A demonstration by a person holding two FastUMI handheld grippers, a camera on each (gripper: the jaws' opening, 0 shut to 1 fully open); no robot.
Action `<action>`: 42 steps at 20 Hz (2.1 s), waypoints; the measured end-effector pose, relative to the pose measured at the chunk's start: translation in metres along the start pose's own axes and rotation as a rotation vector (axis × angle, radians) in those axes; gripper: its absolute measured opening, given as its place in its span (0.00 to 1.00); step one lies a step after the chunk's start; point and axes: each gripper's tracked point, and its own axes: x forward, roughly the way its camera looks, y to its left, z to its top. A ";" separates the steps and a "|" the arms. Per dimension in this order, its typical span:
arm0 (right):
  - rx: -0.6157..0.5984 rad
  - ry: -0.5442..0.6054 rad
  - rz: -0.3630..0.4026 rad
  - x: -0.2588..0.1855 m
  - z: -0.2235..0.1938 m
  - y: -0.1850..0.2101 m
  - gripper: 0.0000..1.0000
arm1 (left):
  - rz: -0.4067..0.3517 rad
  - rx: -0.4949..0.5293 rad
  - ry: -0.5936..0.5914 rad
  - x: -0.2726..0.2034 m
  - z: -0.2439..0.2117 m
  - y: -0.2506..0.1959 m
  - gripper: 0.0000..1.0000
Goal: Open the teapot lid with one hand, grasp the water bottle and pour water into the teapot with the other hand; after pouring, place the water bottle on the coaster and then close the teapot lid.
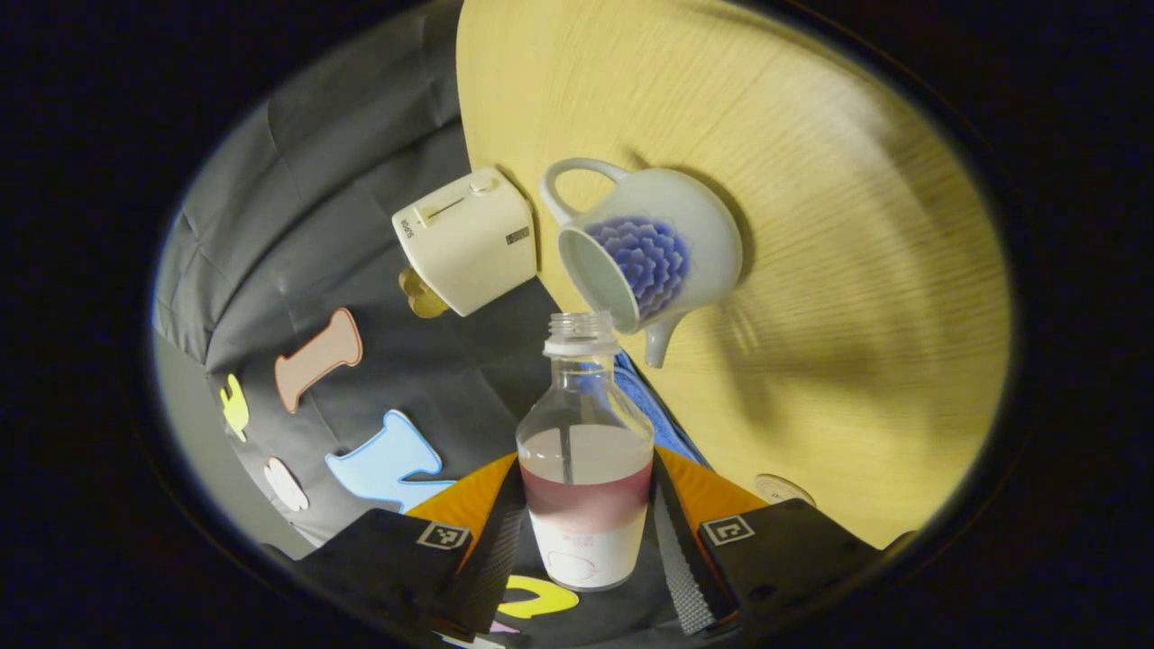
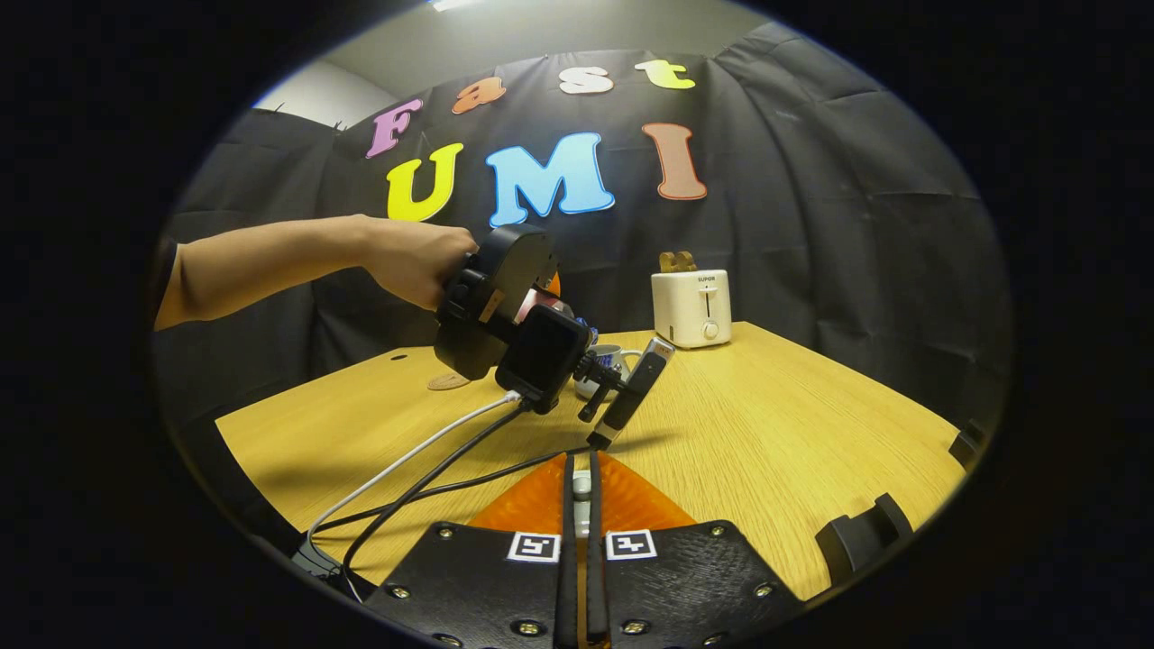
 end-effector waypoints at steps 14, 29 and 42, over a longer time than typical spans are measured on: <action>-0.048 -0.118 -0.023 -0.001 0.045 -0.006 0.04 | 0.053 -0.544 -0.160 -0.010 -0.015 -0.011 0.86; -0.068 -0.172 0.005 0.075 0.085 0.018 0.04 | 0.230 -1.956 -0.255 -0.058 -0.170 -0.083 0.84; -0.037 -0.137 -0.001 0.090 0.074 0.007 0.04 | 0.303 -2.065 -0.221 0.018 -0.203 -0.103 0.84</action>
